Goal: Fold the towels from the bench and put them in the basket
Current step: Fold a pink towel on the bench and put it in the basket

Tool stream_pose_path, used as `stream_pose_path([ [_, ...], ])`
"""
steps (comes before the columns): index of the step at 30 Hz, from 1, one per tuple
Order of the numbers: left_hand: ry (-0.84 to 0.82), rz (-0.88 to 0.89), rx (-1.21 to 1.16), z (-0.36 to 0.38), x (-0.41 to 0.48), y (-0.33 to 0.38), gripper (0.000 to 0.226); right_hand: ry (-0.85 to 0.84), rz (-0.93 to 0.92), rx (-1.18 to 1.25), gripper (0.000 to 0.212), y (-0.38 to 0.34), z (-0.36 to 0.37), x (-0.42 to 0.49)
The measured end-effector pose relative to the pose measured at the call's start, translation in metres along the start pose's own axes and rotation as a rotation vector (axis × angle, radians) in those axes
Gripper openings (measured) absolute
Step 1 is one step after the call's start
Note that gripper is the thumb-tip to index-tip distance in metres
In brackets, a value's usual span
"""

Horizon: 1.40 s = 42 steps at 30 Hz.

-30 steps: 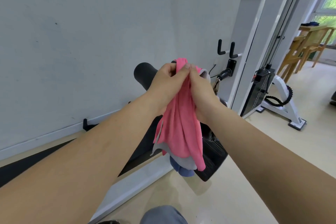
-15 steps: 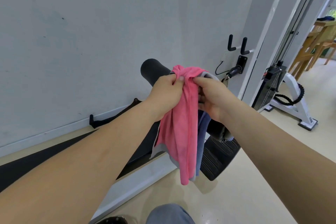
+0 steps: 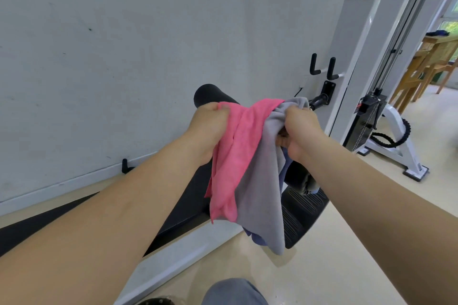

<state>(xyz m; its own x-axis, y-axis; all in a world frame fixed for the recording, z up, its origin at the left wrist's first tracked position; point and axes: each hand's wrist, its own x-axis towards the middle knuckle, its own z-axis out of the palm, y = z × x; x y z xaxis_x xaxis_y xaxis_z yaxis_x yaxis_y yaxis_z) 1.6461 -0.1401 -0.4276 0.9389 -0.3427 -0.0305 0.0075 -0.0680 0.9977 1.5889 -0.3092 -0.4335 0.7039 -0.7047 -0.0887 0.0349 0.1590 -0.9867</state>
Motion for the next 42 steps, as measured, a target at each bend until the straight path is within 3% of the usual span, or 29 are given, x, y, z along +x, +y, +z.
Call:
stream_pose_path([
  [1,-0.047,0.003,0.012,0.005,-0.003,-0.003,0.018,-0.028,0.012,0.027,0.010,-0.001,0.003,-0.001],
  [5,-0.132,-0.047,0.059,0.017,-0.003,-0.020,0.042,-0.093,0.021,-0.004,0.011,-0.002,0.007,-0.009],
  [8,-0.108,-0.017,0.216,0.022,-0.005,-0.024,0.017,-0.163,0.070,-0.137,0.005,-0.006,0.000,-0.010],
  [9,-0.073,0.007,0.248,0.021,-0.003,-0.024,0.005,-0.144,0.115,-0.060,0.011,-0.008,-0.001,-0.008],
  [11,0.012,0.063,0.264,0.014,0.005,-0.024,0.022,-0.036,0.189,0.144,0.018,-0.015,-0.004,-0.005],
  [12,0.060,0.100,0.256,0.006,0.008,-0.021,0.018,0.034,0.164,0.184,0.016,-0.017,-0.005,-0.002],
  [15,0.337,0.184,0.247,-0.030,0.019,-0.009,0.018,0.213,0.019,0.158,0.023,-0.012,-0.003,0.015],
  [17,0.568,0.251,0.275,-0.059,0.017,0.006,0.013,0.369,-0.123,0.061,0.015,-0.007,0.009,0.018],
  [18,0.623,0.299,0.284,-0.072,0.012,0.013,0.017,0.415,-0.221,-0.031,0.006,-0.002,0.018,0.019],
  [19,0.612,0.343,0.296,-0.082,0.007,0.019,0.020,0.418,-0.312,-0.155,0.012,0.002,0.027,0.018],
  [22,0.364,0.336,0.352,-0.094,-0.016,0.024,0.015,0.260,-0.560,-0.570,0.031,0.020,0.045,0.024],
  [26,0.109,0.258,0.502,-0.111,-0.030,0.009,0.010,0.062,-0.438,-1.327,0.030,0.034,0.033,0.032],
  [28,0.004,0.166,0.615,-0.118,-0.035,0.001,0.012,0.029,-0.494,-1.427,0.036,0.036,0.032,0.025],
  [31,-0.047,0.129,0.677,-0.119,-0.046,-0.006,0.010,-0.046,-0.770,-1.336,0.040,0.036,0.050,0.001],
  [33,-0.092,0.124,0.659,-0.120,-0.052,-0.005,0.013,-0.289,-0.831,-1.177,0.042,0.030,0.071,-0.021],
  [35,-0.158,0.105,0.659,-0.122,-0.060,-0.001,0.014,-0.624,-0.566,-0.930,0.046,0.017,0.093,-0.052],
  [37,-0.194,0.090,0.661,-0.127,-0.069,0.004,0.014,-0.855,-0.317,-0.780,0.051,0.007,0.110,-0.078],
  [42,-0.156,0.115,0.637,-0.157,-0.103,0.008,0.018,-1.092,-0.211,-0.720,0.049,0.001,0.124,-0.116],
])
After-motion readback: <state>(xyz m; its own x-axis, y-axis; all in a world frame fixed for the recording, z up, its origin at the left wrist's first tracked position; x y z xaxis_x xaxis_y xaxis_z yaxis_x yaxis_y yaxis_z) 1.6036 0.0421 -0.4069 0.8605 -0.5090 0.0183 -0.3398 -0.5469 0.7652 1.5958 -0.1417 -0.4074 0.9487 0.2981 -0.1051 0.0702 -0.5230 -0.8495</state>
